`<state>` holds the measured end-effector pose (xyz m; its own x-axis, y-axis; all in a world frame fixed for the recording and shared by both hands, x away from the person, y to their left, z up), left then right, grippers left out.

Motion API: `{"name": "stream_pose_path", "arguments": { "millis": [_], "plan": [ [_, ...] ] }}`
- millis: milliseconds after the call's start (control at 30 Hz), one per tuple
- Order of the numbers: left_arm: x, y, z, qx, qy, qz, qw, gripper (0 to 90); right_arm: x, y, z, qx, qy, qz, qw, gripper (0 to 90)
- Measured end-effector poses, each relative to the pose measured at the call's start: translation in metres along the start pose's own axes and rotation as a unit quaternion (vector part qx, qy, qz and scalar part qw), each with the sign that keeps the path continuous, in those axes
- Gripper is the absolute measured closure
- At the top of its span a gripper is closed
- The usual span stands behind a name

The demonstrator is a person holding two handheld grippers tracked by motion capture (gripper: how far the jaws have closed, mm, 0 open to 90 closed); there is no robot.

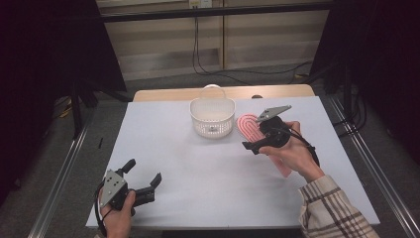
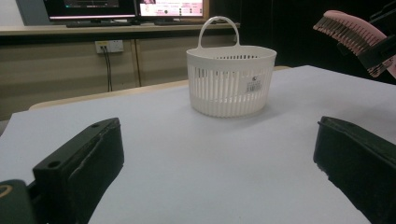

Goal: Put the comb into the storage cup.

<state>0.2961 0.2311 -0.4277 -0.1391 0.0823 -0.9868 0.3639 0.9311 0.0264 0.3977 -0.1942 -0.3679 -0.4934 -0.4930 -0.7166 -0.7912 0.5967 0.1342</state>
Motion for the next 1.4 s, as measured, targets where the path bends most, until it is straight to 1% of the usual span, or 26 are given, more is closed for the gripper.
{"name": "stream_pose_path", "arguments": {
  "millis": [67, 200, 433, 567, 700, 767, 867, 1033, 1067, 1100, 1167, 1400],
  "plan": [
    [0.000, 0.000, 0.000, 0.000, 0.001, 0.001, 1.0000, 1.8, 0.000, 0.000, -0.001, -0.002, -0.003, -0.003, 1.0000, 19.5],
    [0.000, 0.000, 0.000, 0.000, 0.001, 0.001, 1.0000, 1.8, -0.001, 0.000, -0.002, 0.004, -0.011, -0.006, 0.9999, 19.5],
    [0.000, 0.000, 0.000, 0.001, 0.000, -0.002, 1.0000, 1.8, -0.002, -0.003, -0.005, 0.012, -0.028, -0.002, 0.9995, 19.5],
    [0.000, 0.000, 0.000, 0.000, -0.001, -0.003, 1.0000, 1.8, -0.004, -0.003, -0.009, 0.015, -0.047, -0.004, 0.9987, 19.5],
    [0.000, 0.000, 0.000, 0.000, -0.001, 0.001, 1.0000, 1.8, -0.006, -0.002, -0.012, 0.014, -0.074, -0.014, 0.9971, 19.5],
    [0.000, 0.000, 0.000, 0.000, -0.001, 0.001, 1.0000, 1.8, -0.007, -0.001, -0.013, 0.016, -0.082, -0.023, 0.9963, 19.5],
    [0.000, 0.000, 0.000, -0.001, -0.001, 0.001, 1.0000, 1.8, -0.008, 0.000, -0.014, 0.016, -0.090, -0.024, 0.9955, 19.5],
    [0.000, 0.000, 0.000, 0.000, 0.000, 0.000, 1.0000, 1.8, -0.006, 0.000, -0.015, 0.016, -0.119, -0.022, 0.9925, 19.5],
    [0.000, 0.000, 0.000, 0.000, 0.000, -0.001, 1.0000, 1.8, -0.006, 0.000, -0.015, 0.016, -0.122, -0.020, 0.9922, 19.5],
    [0.000, 0.000, 0.000, 0.001, -0.001, 0.002, 1.0000, 1.8, -0.006, -0.001, -0.016, 0.017, -0.123, -0.022, 0.9920, 19.5],
    [0.000, 0.000, 0.000, 0.001, -0.001, -0.002, 1.0000, 1.8, -0.007, 0.000, -0.016, 0.017, -0.129, -0.023, 0.9912, 19.5],
    [0.000, 0.000, 0.000, 0.001, -0.001, -0.001, 1.0000, 1.8, -0.010, -0.001, -0.019, 0.022, -0.151, -0.025, 0.9880, 19.5]
  ]
}}
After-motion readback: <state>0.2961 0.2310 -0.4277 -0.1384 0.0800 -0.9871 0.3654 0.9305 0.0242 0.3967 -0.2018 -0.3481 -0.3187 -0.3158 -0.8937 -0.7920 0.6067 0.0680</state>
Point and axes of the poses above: each handheld gripper's, and its own axes: z roughly forward along the jaws, x roughly out of its underside, y roughly to its left, the point moved 1 cm from there along z, roughly forward along the jaws, and after that the axes turned 13 degrees about -x, right-handed, at the moved point
